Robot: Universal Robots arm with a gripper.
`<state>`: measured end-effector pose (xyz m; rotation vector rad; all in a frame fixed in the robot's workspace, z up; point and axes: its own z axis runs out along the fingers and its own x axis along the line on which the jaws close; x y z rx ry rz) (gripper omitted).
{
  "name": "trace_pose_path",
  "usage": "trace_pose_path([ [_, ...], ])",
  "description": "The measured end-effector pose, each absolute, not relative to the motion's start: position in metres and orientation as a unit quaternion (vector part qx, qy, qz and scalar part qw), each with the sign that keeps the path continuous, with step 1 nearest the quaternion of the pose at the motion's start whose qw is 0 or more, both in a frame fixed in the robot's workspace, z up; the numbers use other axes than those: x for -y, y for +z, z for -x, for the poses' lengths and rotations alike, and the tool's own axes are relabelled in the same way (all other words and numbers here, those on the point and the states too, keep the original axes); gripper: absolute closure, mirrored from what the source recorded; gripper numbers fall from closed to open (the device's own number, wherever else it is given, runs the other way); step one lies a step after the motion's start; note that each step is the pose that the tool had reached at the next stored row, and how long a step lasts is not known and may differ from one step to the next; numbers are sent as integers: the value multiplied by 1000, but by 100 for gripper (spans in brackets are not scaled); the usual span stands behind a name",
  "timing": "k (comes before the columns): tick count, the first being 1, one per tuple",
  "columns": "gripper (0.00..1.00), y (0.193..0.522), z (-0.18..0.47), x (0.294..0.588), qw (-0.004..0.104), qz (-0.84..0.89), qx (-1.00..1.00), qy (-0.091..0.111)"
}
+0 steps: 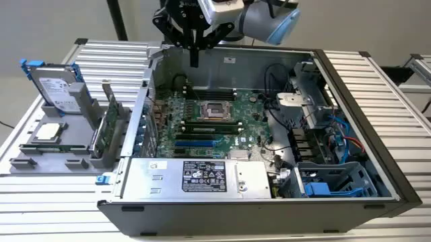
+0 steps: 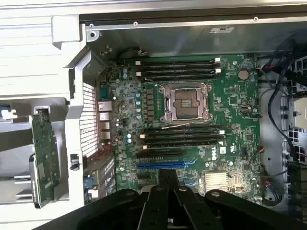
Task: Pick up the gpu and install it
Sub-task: 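Reach for the gpu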
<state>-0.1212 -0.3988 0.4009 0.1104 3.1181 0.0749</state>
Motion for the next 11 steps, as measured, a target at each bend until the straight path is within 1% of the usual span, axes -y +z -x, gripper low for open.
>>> trace_pose_path([
  [11,100,405,121,399,10,-35,-999,24],
])
